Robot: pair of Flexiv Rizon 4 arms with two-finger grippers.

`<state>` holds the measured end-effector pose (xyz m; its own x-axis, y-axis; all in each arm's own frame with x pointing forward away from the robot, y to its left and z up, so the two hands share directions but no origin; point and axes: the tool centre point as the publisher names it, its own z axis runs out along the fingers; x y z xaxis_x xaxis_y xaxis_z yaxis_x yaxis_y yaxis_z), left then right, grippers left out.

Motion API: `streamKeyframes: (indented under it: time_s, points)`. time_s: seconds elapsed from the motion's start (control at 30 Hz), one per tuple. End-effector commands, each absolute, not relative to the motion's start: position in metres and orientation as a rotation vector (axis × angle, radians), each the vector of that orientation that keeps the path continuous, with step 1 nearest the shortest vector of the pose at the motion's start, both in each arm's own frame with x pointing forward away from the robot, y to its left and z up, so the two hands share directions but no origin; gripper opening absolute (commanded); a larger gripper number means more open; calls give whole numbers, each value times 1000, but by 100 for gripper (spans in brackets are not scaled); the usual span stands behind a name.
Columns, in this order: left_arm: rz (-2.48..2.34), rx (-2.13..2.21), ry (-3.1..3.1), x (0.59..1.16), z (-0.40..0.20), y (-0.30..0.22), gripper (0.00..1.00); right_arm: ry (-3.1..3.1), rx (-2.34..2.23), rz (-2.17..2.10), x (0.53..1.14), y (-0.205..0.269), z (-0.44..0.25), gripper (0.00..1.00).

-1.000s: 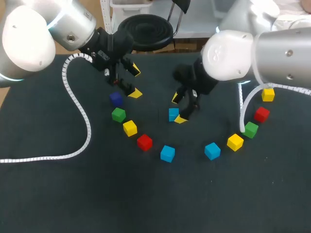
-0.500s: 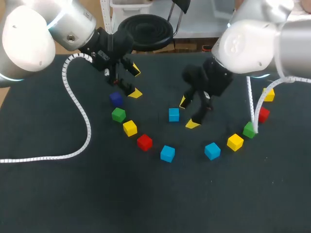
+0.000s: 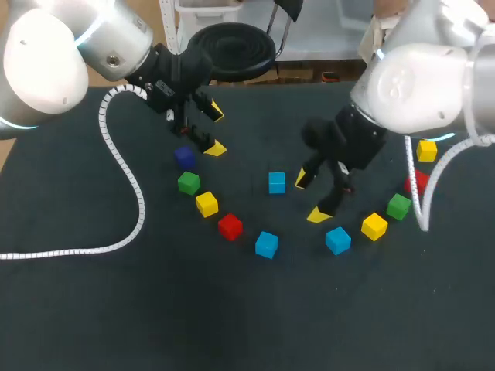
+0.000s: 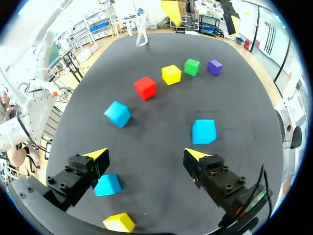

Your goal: Place the blue cubes, place green cubes on the blue cubes, place the yellow cubes on the green cubes, then place the red cubes on the yellow cubes, and place purple cube on the red cubes.

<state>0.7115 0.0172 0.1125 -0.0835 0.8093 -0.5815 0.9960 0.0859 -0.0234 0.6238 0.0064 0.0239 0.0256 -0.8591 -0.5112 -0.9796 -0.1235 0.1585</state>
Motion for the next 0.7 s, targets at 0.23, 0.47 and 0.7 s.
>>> streamKeyframes:
  time_s: [0.23, 0.47, 0.7]
  points:
    - [-595, 1779, 1953, 713, 113, 17, 100, 1866, -2066, 695, 589, -20, 35, 100]
    - [-595, 1779, 1953, 713, 113, 17, 100, 1720, -2162, 740, 573, -34, 37, 100]
    - [-595, 1779, 1953, 713, 113, 17, 100, 1729, -2150, 731, 562, -48, 35, 100]
